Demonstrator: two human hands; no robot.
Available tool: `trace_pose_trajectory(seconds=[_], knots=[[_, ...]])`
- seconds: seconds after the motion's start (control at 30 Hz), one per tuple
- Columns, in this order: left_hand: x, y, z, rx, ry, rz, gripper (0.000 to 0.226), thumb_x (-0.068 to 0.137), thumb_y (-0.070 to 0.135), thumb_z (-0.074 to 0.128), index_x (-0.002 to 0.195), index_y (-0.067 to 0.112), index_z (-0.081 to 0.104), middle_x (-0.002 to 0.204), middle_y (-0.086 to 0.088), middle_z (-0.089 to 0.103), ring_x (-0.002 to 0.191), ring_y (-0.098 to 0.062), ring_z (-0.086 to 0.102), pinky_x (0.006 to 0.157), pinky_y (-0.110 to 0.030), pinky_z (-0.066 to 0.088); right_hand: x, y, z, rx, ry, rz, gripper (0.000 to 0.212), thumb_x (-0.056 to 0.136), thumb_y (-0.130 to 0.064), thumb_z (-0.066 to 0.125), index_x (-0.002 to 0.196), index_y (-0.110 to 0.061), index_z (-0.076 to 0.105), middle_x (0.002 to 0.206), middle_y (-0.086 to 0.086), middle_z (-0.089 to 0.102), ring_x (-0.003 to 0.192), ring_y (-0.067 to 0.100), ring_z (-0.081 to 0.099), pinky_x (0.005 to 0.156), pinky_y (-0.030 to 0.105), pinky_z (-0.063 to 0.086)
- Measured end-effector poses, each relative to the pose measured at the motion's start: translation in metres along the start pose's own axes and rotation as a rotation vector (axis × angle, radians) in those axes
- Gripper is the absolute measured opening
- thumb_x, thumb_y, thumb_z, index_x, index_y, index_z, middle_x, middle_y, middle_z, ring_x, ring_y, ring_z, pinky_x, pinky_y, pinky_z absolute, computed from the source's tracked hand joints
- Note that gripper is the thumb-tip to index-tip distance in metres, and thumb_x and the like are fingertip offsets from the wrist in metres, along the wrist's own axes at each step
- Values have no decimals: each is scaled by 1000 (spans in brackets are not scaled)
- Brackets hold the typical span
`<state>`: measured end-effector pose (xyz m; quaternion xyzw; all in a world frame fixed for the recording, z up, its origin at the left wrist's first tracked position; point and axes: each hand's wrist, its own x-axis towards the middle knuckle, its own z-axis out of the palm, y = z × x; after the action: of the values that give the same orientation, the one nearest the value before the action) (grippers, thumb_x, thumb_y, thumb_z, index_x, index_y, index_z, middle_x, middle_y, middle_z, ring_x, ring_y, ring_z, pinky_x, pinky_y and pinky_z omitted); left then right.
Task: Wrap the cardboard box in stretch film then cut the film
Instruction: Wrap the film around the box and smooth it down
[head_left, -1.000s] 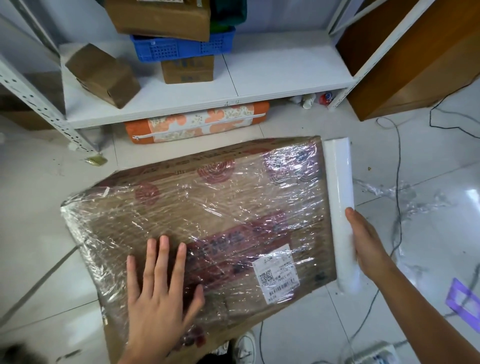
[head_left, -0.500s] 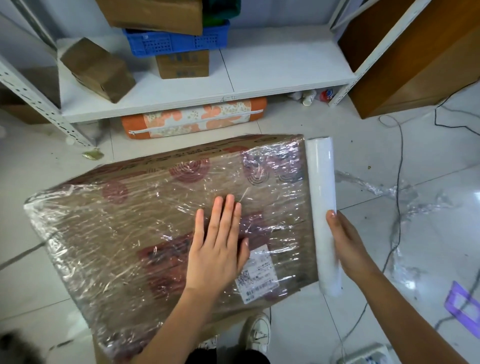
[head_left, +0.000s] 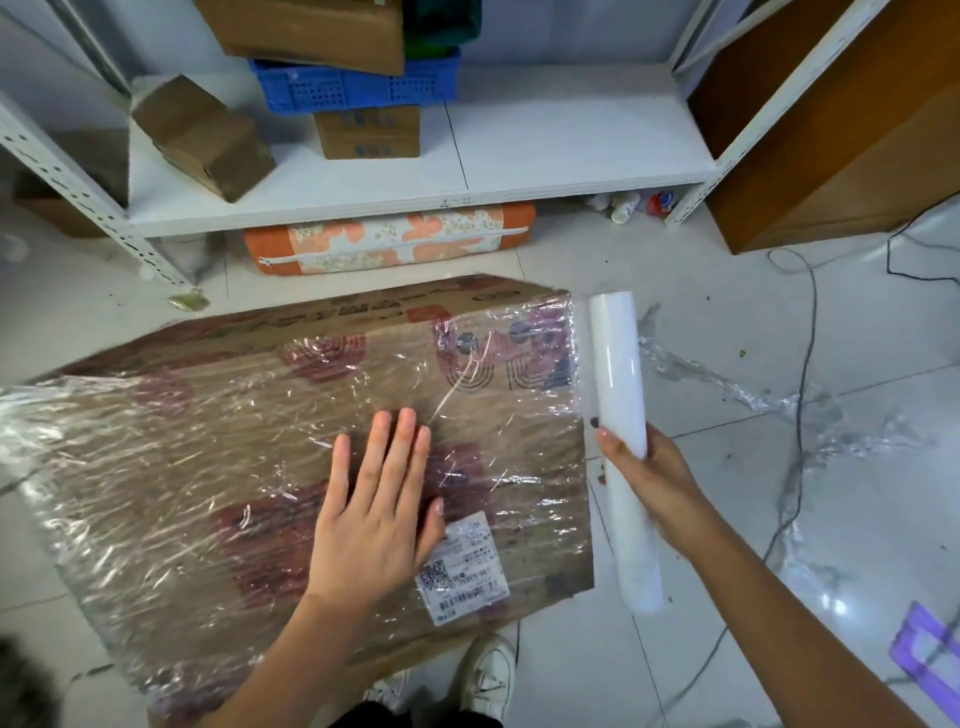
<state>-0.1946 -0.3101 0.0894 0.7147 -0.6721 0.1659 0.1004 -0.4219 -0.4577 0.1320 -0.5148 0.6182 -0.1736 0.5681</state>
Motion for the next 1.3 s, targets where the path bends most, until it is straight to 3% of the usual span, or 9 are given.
trace_pose_trajectory(seconds=[0.07, 0.13, 0.27, 0.57, 0.7, 0.9, 1.03, 1.17, 1.3], knots=[[0, 3, -2, 14, 9, -12, 64, 97, 39, 29, 147, 1, 21, 157, -14, 10, 146, -29, 9, 118, -50, 8, 7, 5, -2, 109, -46, 102, 51, 80, -50, 63, 116, -13, 61, 95, -3, 67, 87, 17, 62, 85, 34, 51], [1, 4, -4, 28, 4, -23, 64, 96, 39, 30, 147, 2, 22, 156, -14, 13, 146, -28, 10, 118, -49, 8, 13, 8, -3, 267, -99, 211, 64, 70, -55, 53, 112, -7, 60, 92, 4, 65, 81, 17, 62, 80, 34, 50], [-1, 10, -10, 44, -37, -40, 65, 95, 38, 32, 146, 0, 23, 156, -14, 11, 146, -29, 8, 118, -50, 7, 14, 10, 1, 326, -204, 172, 42, 78, -41, 40, 98, -10, 59, 75, 2, 65, 67, 11, 60, 69, 30, 46], [57, 47, -24, 4, -40, -46, 69, 96, 45, 23, 149, 3, 7, 156, -13, 6, 146, -25, -3, 118, -47, -4, 15, 16, -7, 241, -262, -30, 31, 80, -47, 56, 101, -26, 62, 92, -11, 69, 89, 6, 64, 83, 29, 46], [84, 56, 0, -43, -85, -9, 65, 97, 44, 24, 148, 5, 11, 156, -11, 12, 146, -26, 1, 119, -47, 0, 18, 15, -9, 205, -231, -79, 62, 58, -73, 69, 96, -24, 63, 98, -5, 67, 94, 7, 63, 88, 27, 50], [93, 47, 5, -78, -99, -17, 64, 98, 43, 22, 148, 4, 13, 156, -11, 11, 145, -26, 7, 119, -47, -1, 30, 3, -2, 81, -149, -147, 19, 91, -33, 50, 95, -15, 54, 82, -5, 63, 72, 1, 63, 62, 12, 49], [103, 38, 10, -72, -129, -28, 64, 98, 44, 19, 148, 4, 13, 157, -12, 13, 146, -25, 5, 119, -47, -1, 41, -6, -8, 198, -75, -34, 28, 97, -29, 44, 104, -3, 53, 75, 5, 63, 58, 9, 64, 52, 19, 51], [103, 40, 11, -97, -132, -22, 65, 97, 44, 20, 148, 4, 13, 157, -12, 11, 146, -26, 5, 118, -48, -2, 49, -9, -20, 250, -145, 33, 31, 77, -33, 49, 99, -12, 57, 68, -1, 65, 65, 15, 62, 59, 25, 49], [98, 43, 9, -113, -116, -10, 65, 97, 43, 24, 148, 4, 14, 156, -12, 10, 146, -28, 5, 118, -48, -2, 50, -6, -29, 210, -173, 8, 48, 71, -41, 72, 111, -20, 57, 102, -5, 68, 95, 11, 63, 76, 24, 47]])
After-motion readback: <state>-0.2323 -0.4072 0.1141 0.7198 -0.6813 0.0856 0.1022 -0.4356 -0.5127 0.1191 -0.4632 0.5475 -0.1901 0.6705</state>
